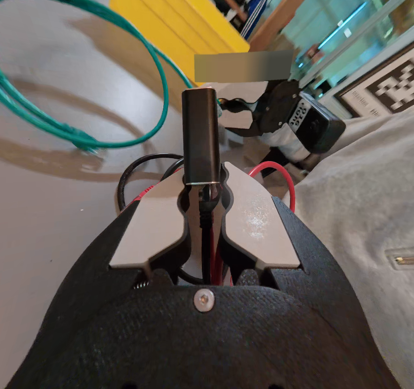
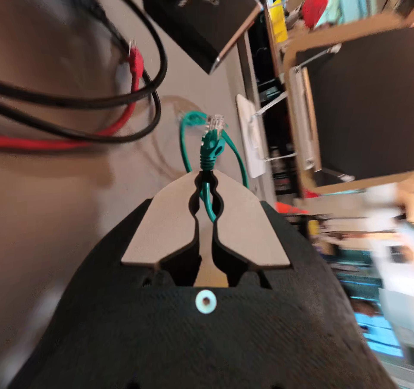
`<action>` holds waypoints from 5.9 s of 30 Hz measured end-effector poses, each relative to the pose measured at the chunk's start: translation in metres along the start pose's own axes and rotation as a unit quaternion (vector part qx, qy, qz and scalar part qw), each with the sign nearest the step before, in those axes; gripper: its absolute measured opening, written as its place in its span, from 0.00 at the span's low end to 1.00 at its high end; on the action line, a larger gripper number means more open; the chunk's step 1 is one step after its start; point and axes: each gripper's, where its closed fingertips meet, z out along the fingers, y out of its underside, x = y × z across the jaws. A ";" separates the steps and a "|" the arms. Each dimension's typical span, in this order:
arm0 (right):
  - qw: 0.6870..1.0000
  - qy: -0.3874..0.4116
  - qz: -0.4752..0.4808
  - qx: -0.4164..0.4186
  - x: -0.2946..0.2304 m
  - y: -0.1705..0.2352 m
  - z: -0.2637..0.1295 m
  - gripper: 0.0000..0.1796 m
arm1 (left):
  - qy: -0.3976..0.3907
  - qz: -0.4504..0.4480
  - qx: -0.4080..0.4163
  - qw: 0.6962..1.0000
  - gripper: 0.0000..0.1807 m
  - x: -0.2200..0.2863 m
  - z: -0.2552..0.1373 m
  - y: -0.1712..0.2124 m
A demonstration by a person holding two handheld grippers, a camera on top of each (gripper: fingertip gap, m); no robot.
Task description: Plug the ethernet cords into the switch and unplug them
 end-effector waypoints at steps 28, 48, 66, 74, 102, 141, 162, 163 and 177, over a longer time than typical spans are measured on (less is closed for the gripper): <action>0.929 0.136 -0.338 -0.069 0.019 -0.021 0.014 0.03 | -0.019 -0.004 -0.068 0.998 0.15 -0.001 0.022 0.024; 0.963 0.119 -0.240 -0.016 0.008 -0.024 0.008 0.03 | 0.146 -0.169 0.007 0.975 0.15 0.008 0.018 0.013; 0.989 0.006 -0.113 -0.098 -0.016 0.034 0.021 0.07 | 0.214 -0.139 0.049 0.966 0.15 0.021 0.003 -0.001; 0.969 -0.082 0.234 -0.008 -0.005 0.029 0.015 0.17 | 0.210 -0.117 0.076 0.968 0.14 0.021 -0.003 -0.008; 0.637 -0.328 0.687 0.118 0.010 0.006 -0.006 0.10 | 0.214 -0.131 0.077 0.965 0.14 0.017 -0.004 -0.007; 0.405 -0.241 0.873 0.125 -0.001 0.008 0.020 0.11 | 0.200 -0.122 0.068 0.970 0.14 0.017 0.002 -0.005; 0.631 -0.142 0.724 0.239 0.030 -0.053 -0.001 0.09 | 0.200 -0.168 0.080 0.962 0.14 0.018 0.024 -0.004; 0.637 -0.132 0.720 0.242 0.030 -0.053 -0.001 0.09 | 0.204 -0.176 0.086 0.959 0.14 0.017 0.023 -0.005; 0.650 -0.125 0.701 0.266 0.032 -0.058 -0.004 0.09 | 0.219 -0.181 0.091 0.954 0.14 0.022 0.023 -0.007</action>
